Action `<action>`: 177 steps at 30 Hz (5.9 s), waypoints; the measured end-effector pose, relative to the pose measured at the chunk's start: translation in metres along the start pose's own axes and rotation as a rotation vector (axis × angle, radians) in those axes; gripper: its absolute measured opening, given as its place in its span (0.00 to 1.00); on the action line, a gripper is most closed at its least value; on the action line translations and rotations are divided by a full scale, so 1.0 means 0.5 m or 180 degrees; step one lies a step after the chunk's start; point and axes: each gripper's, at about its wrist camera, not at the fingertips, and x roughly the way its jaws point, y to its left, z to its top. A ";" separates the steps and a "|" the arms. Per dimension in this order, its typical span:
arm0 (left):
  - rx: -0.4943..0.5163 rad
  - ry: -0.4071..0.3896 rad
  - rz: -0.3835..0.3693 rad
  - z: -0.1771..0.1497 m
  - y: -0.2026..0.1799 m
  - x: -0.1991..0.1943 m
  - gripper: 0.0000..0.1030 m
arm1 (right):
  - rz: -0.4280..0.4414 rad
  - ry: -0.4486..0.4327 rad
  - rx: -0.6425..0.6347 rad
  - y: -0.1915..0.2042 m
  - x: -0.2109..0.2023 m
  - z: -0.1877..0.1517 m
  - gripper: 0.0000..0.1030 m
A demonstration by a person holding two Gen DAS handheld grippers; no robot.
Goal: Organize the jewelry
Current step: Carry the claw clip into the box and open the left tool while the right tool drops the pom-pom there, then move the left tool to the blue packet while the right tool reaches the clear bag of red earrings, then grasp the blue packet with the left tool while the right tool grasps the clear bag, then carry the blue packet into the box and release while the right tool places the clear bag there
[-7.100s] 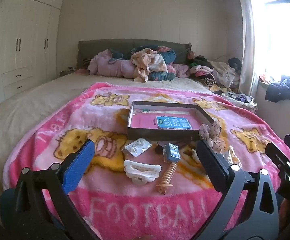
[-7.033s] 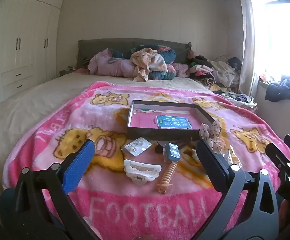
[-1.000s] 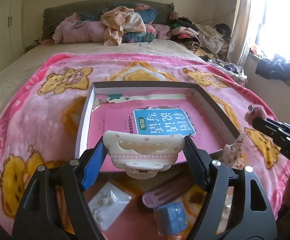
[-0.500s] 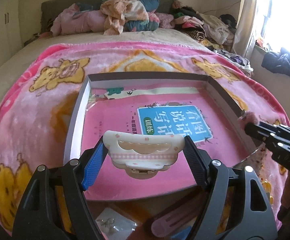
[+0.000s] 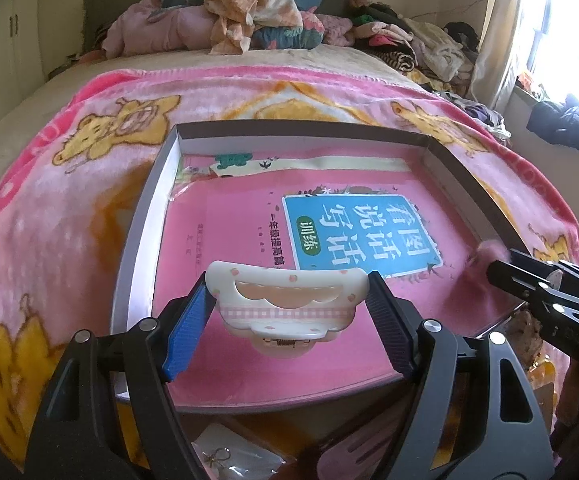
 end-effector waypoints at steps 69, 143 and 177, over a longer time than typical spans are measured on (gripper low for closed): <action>0.0167 -0.0561 -0.0203 -0.172 -0.083 -0.233 0.89 | -0.0101 -0.0690 -0.0240 0.051 -0.292 -0.226 0.90; -0.0097 -0.0288 -0.0225 -0.173 -0.021 -0.215 0.27 | 0.0381 -0.0320 0.0046 0.100 -0.243 -0.216 0.13; -0.0205 -0.0346 -0.0024 -0.058 0.051 -0.156 0.27 | 0.0219 -0.0570 -0.0101 0.082 -0.170 -0.018 0.13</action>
